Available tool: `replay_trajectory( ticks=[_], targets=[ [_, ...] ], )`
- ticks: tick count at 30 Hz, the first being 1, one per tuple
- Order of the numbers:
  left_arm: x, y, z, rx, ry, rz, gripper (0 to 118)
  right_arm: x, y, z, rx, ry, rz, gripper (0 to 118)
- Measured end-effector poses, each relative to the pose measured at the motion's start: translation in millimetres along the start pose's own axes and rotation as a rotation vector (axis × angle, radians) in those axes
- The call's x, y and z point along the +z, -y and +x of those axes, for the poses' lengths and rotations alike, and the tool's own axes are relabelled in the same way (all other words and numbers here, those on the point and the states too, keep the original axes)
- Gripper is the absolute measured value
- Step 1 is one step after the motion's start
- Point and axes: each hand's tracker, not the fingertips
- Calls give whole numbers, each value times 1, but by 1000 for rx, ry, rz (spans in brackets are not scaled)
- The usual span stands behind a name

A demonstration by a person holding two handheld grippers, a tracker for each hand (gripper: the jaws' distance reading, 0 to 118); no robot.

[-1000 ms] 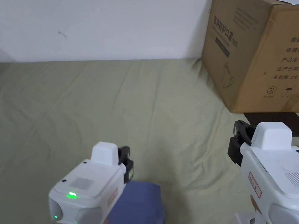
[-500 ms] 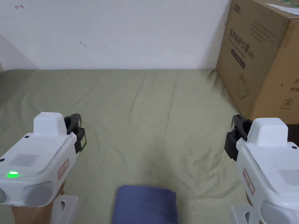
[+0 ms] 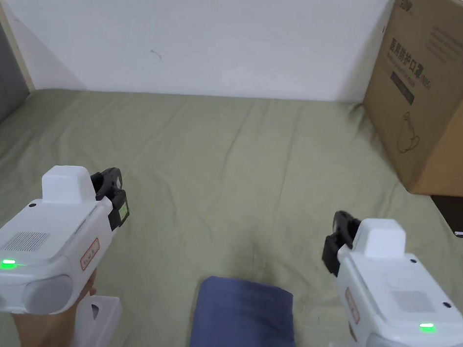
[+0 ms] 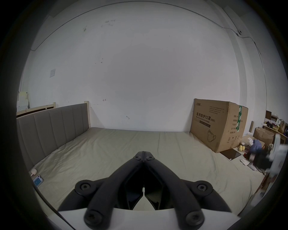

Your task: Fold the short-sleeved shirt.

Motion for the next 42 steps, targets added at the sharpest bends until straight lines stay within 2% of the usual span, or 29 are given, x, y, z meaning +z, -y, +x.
replay_trajectory(
  ticks=[4,7,17,19,24,26,27,29,30,32,33,40,41,42],
  targets=[
    [1,1,-4,-5,-1,-4,0,-22,54,-24,37,-29,-96,0],
    [2,2,-8,10,7,-11,0,-34,94,-39,27,-54,-177,0],
    [-6,24,-17,34,30,-97,0,-70,185,-63,45,-21,-452,0],
    [-10,31,-18,49,48,-134,0,-72,196,-64,58,10,-448,0],
    [-25,54,-15,146,132,-286,1,-74,192,-60,75,-10,-450,0],
    [-36,69,-13,205,180,-405,10,-73,192,-58,59,-18,-450,0],
    [-41,77,-12,242,197,-449,19,-73,192,-58,60,-18,-450,0],
    [-56,97,-8,310,253,-583,49,-74,192,-58,63,-21,-452,0],
    [-63,106,-6,345,268,-639,75,-73,191,-58,62,-23,-454,0],
    [-77,126,1,379,310,-758,101,-74,191,-56,54,-27,-457,0],
    [-81,134,4,389,326,-774,105,-74,191,-56,52,-29,-457,0],
    [-115,183,16,466,452,-956,105,-72,191,-55,55,-40,-453,0],
    [-120,189,19,466,462,-972,103,-72,191,-55,59,-43,-452,0],
    [-124,193,21,458,458,-988,95,-72,191,-54,60,-44,-452,0]
  ],
)
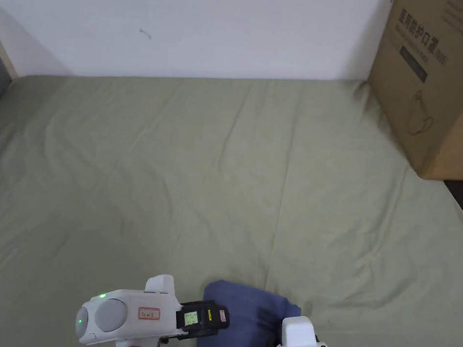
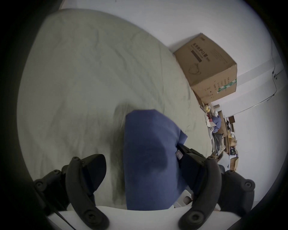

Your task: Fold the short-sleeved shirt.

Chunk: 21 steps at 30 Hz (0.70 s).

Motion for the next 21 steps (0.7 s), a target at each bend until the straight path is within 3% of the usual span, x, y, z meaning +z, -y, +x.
replay_trajectory(
  ticks=[3,8,11,14,19,21],
  targets=[
    [-14,0,1,-19,1,-32,66,0,0,1,-3,-5,1,0],
    [-23,-1,-1,-24,20,-67,44,-1,0,4,10,-13,-3,0],
    [-22,0,1,0,34,-71,23,1,-1,10,-27,-45,5,0],
    [-15,5,14,-81,-13,-35,21,11,-9,22,-121,-95,23,0],
    [21,-13,11,-93,14,5,20,47,-50,32,-105,-99,179,0],
    [40,-23,4,-160,-51,35,20,63,-71,33,-90,-87,241,0]
  ],
)
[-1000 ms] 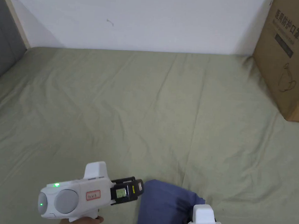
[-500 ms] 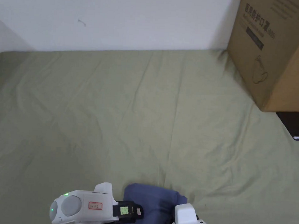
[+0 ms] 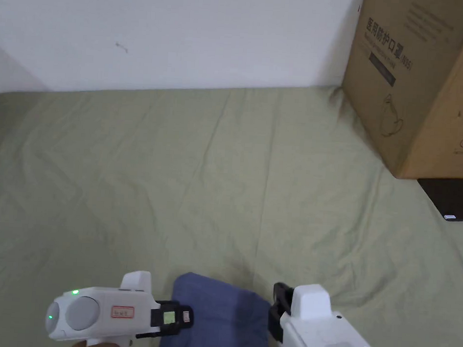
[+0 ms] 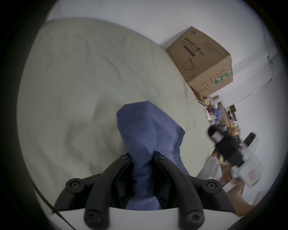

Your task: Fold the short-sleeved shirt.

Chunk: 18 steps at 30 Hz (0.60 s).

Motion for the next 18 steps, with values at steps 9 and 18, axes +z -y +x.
replay_trajectory(
  ticks=[9,18],
  targets=[
    [107,-52,-114,2,-298,79,20,22,-74,-20,45,12,173,0],
    [202,-85,-232,44,-557,70,20,3,-100,-59,138,14,211,0]
  ],
)
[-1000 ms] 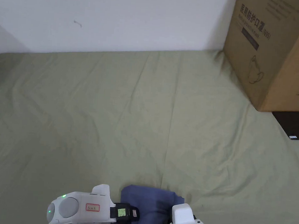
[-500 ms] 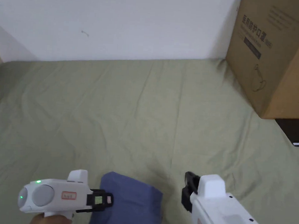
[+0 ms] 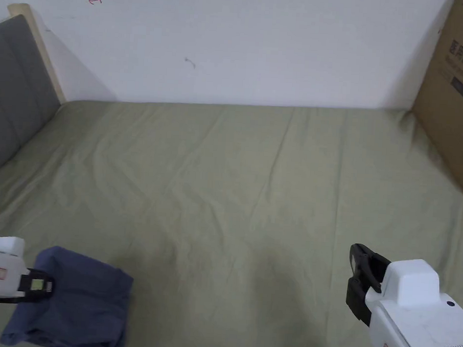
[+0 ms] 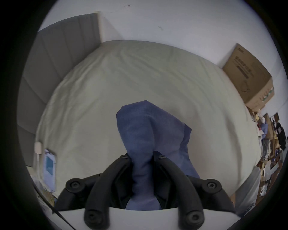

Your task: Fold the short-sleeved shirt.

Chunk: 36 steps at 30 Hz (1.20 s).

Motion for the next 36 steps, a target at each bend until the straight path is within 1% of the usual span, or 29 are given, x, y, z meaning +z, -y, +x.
replay_trajectory(
  ticks=[2,5,8,11,13,14,17,18,19,20,25,29,32,36],
  targets=[
    [-1,-2,-28,31,-36,-17,20,-7,-3,-10,4,0,-7,0],
    [-8,-2,-54,96,-60,-45,20,-23,4,-16,14,-8,-27,0],
    [-26,3,-63,141,-52,-64,20,-36,9,-22,11,-5,-50,0],
    [-42,8,-60,144,-83,-77,20,-45,16,-20,-1,-3,-71,0],
    [-48,9,-60,169,-99,-89,24,-47,19,-18,-7,-1,-79,0],
    [-48,9,-58,185,-100,-85,30,-47,19,-16,-13,-2,-82,0],
    [-44,5,-51,187,-156,-76,72,-40,12,-12,-28,7,-81,0],
    [-39,4,-47,184,-166,-63,89,-37,9,-10,-36,11,-75,0],
    [-32,2,-45,178,-167,-25,97,-34,5,-6,-44,14,-67,0],
    [-22,1,-39,176,-144,23,100,-30,1,-3,-47,19,-57,0],
    [32,-12,-3,170,-80,173,100,-3,-28,14,-55,42,0,0],
    [79,-19,38,104,-82,283,100,20,-56,31,-55,64,48,0],
    [119,-21,73,74,-79,421,99,37,-79,41,-45,84,79,0],
    [172,-15,126,19,-98,656,95,54,-104,58,-12,119,125,0]
  ],
)
